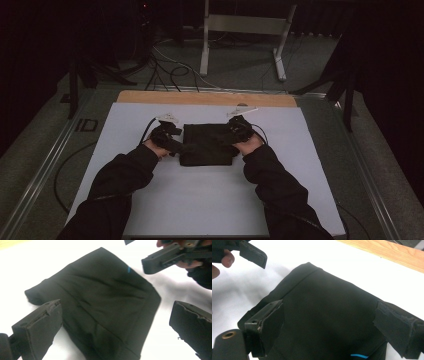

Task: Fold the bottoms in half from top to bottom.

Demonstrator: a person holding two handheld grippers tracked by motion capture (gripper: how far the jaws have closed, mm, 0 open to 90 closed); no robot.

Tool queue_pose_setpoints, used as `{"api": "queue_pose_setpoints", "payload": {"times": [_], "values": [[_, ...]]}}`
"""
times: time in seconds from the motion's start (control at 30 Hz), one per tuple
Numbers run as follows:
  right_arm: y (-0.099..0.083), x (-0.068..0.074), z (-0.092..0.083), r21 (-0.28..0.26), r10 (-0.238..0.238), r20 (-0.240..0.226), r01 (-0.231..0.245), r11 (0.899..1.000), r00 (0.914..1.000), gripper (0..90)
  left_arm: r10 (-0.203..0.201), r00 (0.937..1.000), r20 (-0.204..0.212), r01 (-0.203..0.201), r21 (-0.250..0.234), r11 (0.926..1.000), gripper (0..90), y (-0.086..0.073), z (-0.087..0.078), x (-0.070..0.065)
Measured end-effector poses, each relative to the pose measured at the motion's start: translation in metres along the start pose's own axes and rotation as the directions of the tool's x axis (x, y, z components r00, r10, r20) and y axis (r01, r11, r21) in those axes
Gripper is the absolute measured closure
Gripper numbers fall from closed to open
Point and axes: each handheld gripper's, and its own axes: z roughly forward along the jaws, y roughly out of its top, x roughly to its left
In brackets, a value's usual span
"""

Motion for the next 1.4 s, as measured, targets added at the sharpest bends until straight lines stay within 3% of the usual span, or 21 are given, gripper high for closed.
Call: {"api": "queue_pose_setpoints", "payload": {"times": [0.4,0.47,0.87,0.9,1.23,1.4], "values": [[0.000,0.007,-0.011,-0.019,-0.053,0.003,0.053,0.998,0.9986,10.2,0.050,0.9987,0.003,-0.050,-0.027,0.9984,0.0,0.000,-0.010,-0.013],[0.000,0.008,-0.014,-0.023,-0.041,0.002,0.041,0.999,0.9992,10.2,0.057,0.9984,0.005,-0.057,-0.028,0.9980,0.0,0.000,-0.012,-0.016],[-0.014,0.017,-0.021,-0.015,-0.089,-0.022,0.089,0.996,0.9958,10.2,0.096,0.9952,0.021,-0.096,-0.019,0.9952,0.0,-0.010,-0.019,-0.032],[-0.018,0.020,-0.021,-0.006,-0.107,-0.019,0.107,0.994,0.9941,10.2,0.101,0.9944,0.031,-0.100,-0.018,0.9948,0.0,-0.017,-0.020,-0.036],[-0.037,0.030,-0.025,-0.005,-0.129,-0.047,0.129,0.992,0.9905,10.1,0.109,0.9928,0.050,-0.107,-0.025,0.9939,0.0,-0.035,-0.025,-0.049],[-0.049,0.035,-0.030,-0.005,-0.121,-0.061,0.121,0.993,0.9908,10.2,0.122,0.9910,0.056,-0.121,-0.020,0.9925,0.0,-0.044,-0.029,-0.054]]}}
